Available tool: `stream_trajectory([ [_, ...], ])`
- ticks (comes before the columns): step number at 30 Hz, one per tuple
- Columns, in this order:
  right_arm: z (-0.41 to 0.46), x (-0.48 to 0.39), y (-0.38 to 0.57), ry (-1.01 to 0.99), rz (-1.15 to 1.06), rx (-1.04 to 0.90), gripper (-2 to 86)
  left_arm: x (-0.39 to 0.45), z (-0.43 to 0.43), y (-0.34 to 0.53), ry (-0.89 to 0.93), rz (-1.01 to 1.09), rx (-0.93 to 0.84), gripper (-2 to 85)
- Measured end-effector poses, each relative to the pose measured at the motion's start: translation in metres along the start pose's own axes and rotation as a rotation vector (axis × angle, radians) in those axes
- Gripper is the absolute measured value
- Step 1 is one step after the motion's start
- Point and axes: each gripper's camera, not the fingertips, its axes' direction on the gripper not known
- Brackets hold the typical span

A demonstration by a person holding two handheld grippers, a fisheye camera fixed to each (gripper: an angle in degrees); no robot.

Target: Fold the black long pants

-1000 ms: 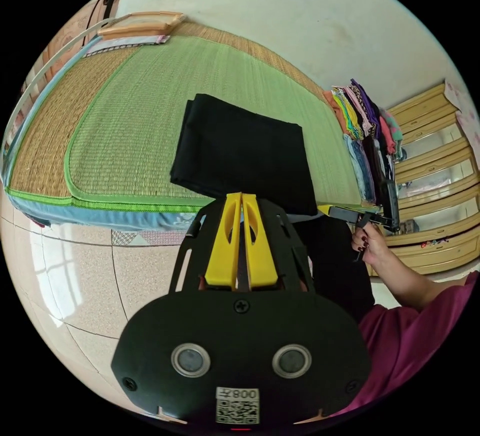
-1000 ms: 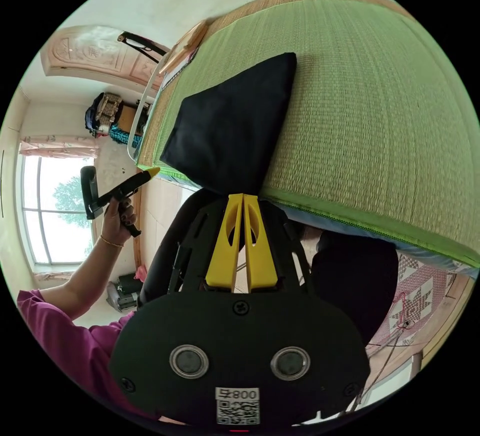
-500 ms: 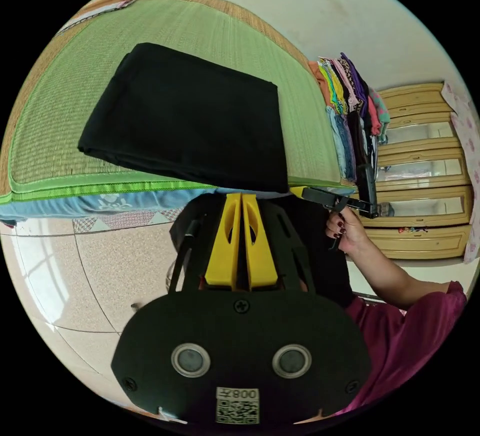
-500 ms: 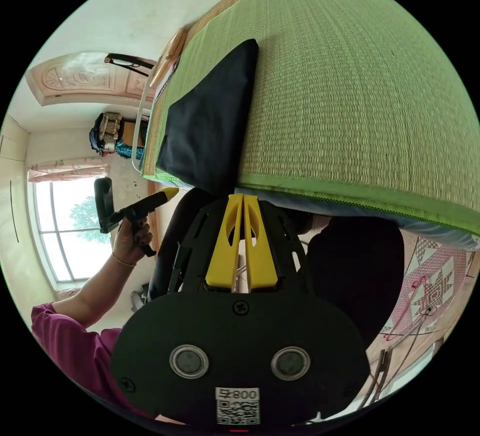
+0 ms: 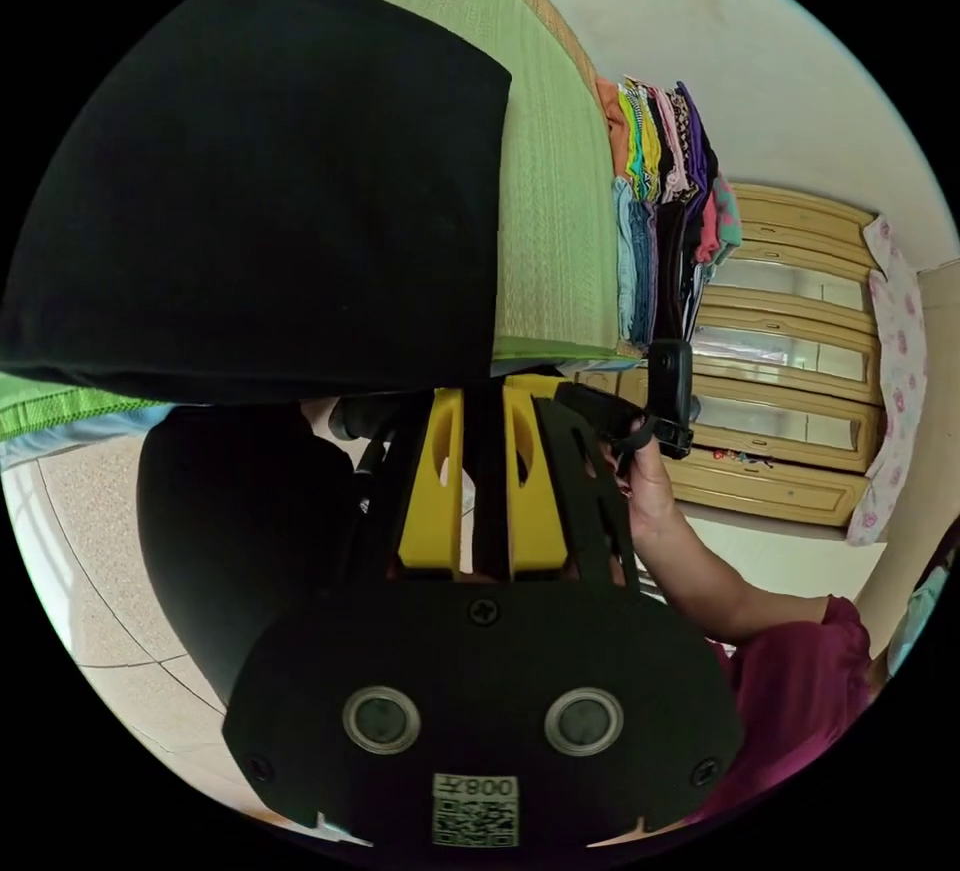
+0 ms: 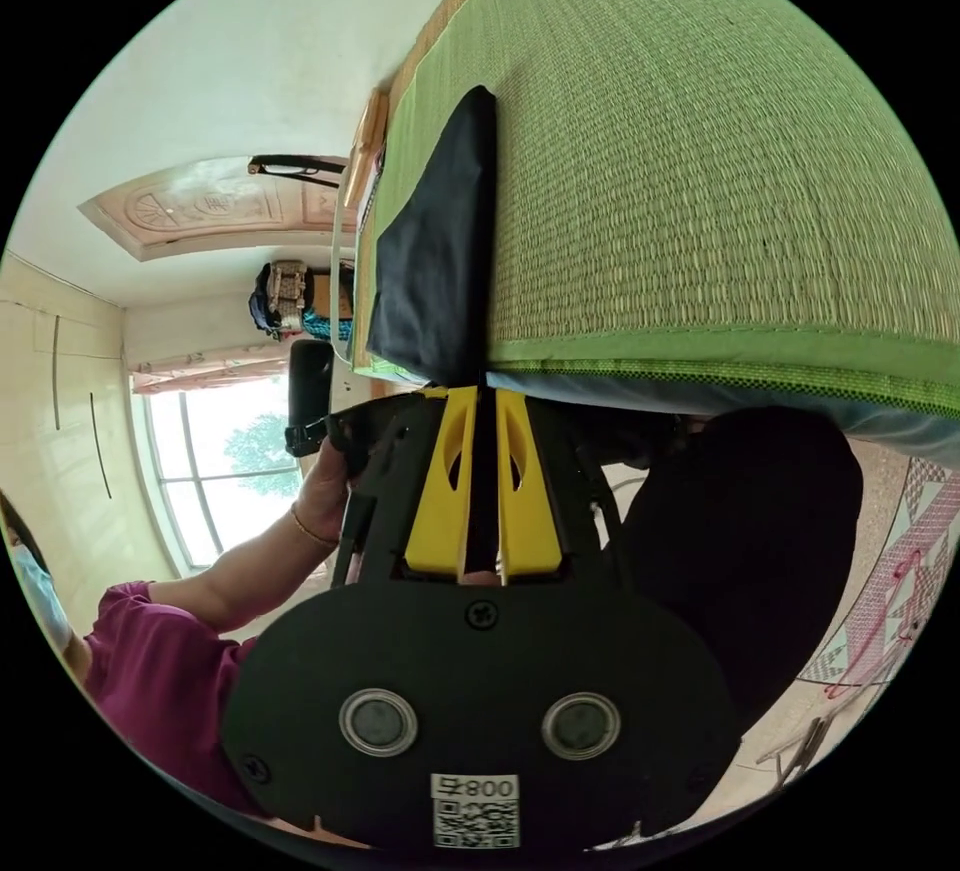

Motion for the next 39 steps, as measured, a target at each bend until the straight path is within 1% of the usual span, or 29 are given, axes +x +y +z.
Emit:
stream_trajectory([
  [2, 0.004, 0.011, 0.002, -0.02, 0.009, 0.008, 4.9, -0.005, 0.008, 0.001, -0.01, -0.025, 0.005, 4.1],
  [5, 0.015, 0.027, 0.003, -0.054, 0.023, 0.004, 6.3, -0.012, 0.016, 0.006, 0.038, -0.032, 0.014, 2.3],
  [8, 0.026, 0.039, 0.005, -0.075, 0.023, -0.004, 7.0, -0.014, 0.023, 0.011, 0.047, -0.019, 0.015, 1.3],
  [23, 0.084, 0.08, -0.005, -0.228, 0.059, -0.009, 8.5, -0.025, 0.051, 0.055, 0.085, 0.059, 0.036, 0.2],
  [28, 0.106, 0.089, -0.01, -0.269, 0.08, -0.024, 7.9, -0.033, 0.061, 0.072, 0.085, 0.081, 0.025, 0.1],
  [31, 0.117, 0.092, -0.013, -0.297, 0.083, -0.032, 5.8, -0.041, 0.068, 0.086, 0.086, 0.083, 0.011, 0.2],
  [39, 0.13, 0.084, -0.018, -0.325, 0.062, -0.04, 2.7, -0.076, 0.06, 0.136, 0.095, 0.074, 0.067, 0.5],
])
